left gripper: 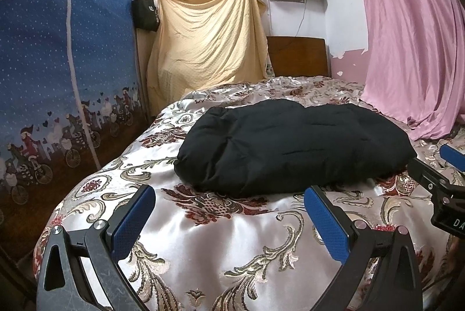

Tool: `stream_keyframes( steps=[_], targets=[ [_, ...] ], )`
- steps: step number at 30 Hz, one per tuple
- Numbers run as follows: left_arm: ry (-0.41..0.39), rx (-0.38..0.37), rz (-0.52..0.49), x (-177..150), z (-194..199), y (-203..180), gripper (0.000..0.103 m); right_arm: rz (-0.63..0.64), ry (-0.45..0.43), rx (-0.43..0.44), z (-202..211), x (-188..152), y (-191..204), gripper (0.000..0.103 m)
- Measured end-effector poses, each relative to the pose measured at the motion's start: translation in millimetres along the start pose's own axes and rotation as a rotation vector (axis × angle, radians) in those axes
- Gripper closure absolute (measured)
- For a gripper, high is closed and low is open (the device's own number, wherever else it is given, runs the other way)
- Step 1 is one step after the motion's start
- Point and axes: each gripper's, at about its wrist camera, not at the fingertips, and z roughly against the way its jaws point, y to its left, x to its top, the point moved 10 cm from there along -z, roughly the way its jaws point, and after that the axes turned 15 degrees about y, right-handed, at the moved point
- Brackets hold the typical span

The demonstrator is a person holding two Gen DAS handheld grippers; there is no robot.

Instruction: Fold large clothes

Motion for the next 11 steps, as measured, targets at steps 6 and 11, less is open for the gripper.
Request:
stream_keyframes(
  steps=[6,11],
  targets=[
    [-0.005,0.004,0.0,0.4,0.9,1.3,0.0,0.0,0.001,0.0,-0.2,0.2,-0.4,0.007],
    [-0.003,0.005,0.0,0.2,0.4,1.3,0.0,0.001,0.002,0.0,-0.1,-0.3,-0.5,0.007]
  ],
)
